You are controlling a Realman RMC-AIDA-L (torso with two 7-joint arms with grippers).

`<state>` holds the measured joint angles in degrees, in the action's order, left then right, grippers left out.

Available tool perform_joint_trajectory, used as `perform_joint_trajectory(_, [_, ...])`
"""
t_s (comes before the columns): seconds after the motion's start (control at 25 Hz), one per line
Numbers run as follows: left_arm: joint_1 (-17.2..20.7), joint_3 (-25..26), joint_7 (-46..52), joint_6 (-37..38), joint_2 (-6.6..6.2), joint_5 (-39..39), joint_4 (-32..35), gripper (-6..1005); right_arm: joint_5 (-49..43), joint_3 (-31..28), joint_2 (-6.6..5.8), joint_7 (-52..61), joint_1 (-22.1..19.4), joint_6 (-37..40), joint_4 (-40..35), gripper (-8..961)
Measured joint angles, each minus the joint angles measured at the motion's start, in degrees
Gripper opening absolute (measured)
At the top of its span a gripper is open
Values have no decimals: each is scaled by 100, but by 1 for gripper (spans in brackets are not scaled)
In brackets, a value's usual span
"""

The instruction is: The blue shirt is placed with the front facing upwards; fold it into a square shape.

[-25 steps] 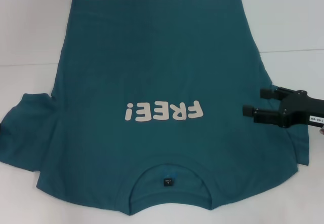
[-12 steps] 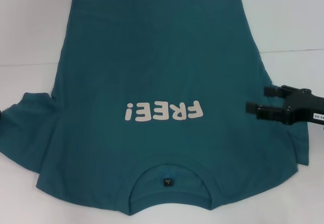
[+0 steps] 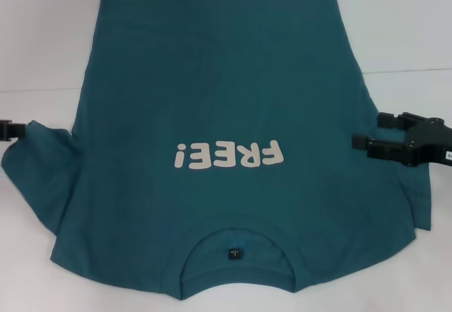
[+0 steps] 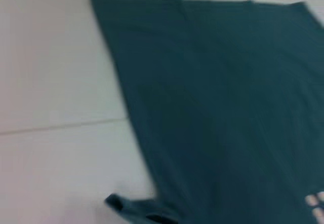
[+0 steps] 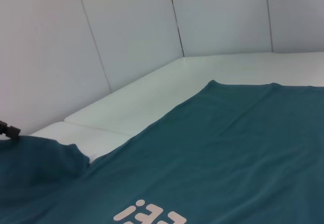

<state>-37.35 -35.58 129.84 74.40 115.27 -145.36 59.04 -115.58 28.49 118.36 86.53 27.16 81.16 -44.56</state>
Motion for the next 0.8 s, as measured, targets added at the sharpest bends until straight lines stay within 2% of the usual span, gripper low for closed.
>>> perform_joint_trajectory(0.28, [-157, -44, 171, 619, 106, 117, 484, -2, 0, -35, -33, 4, -31, -3, 0, 923])
perform_joint_trajectory(0.64, [-332, -35, 361, 1020, 142, 153, 778, 13, 0, -100, -69, 5, -85, 0, -8, 923])
perform_joint_trajectory(0.8, [-370, -50, 376, 1119, 259, 300, 789, 24, 0, -107, -69, 5, -113, 2, -9, 923])
